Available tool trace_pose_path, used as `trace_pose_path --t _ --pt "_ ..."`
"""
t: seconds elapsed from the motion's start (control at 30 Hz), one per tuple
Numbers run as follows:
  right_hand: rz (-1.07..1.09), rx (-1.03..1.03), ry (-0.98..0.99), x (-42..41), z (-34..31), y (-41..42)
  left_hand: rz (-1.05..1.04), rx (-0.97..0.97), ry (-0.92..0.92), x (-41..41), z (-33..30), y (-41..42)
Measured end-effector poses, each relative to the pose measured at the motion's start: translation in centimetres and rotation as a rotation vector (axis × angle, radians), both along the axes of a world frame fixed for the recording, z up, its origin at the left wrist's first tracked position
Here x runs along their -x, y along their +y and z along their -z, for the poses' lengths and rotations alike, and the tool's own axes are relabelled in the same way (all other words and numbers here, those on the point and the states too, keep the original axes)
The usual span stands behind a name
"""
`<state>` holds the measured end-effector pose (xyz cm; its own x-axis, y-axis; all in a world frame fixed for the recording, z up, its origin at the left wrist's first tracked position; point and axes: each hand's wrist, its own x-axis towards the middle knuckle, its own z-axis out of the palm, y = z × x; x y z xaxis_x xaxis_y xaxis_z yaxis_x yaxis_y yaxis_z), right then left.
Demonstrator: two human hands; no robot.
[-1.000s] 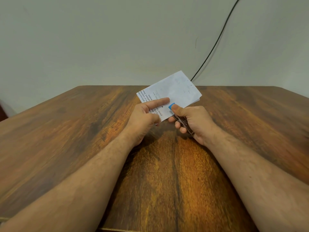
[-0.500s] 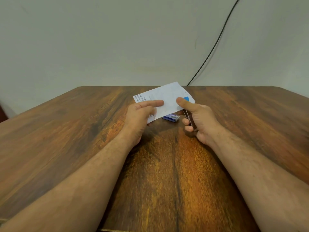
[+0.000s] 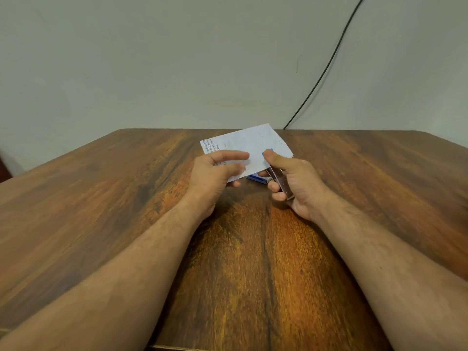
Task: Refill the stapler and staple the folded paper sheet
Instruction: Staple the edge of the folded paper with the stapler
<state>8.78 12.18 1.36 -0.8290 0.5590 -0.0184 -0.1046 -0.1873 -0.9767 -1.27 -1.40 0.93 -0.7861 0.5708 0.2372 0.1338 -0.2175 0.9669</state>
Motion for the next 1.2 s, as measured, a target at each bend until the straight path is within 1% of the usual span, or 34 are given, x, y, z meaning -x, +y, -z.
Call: trace_pose_path --t 0.17,0.6,0.83,1.0,1.2 --pt "0.003 -0.021 -0.011 0.00 0.03 -0.02 -0.028 -0.015 0.004 0.09 0.02 0.04" --pt "-0.019 -0.023 -0.010 -0.13 0.06 -0.18 0.001 -0.040 0.043 -0.45 -0.27 -0.39" --pt "0.063 -0.049 -0.017 -0.22 -0.13 -0.11 -0.002 -0.058 0.036 -0.39 -0.21 -0.27" --pt "0.063 -0.044 -0.014 -0.31 -0.21 -0.20 0.000 -0.064 0.033 -0.34 -0.14 -0.27" --pt "0.115 -0.056 -0.023 -0.22 -0.15 -0.08 0.016 -0.074 0.031 -0.37 -0.13 -0.19"
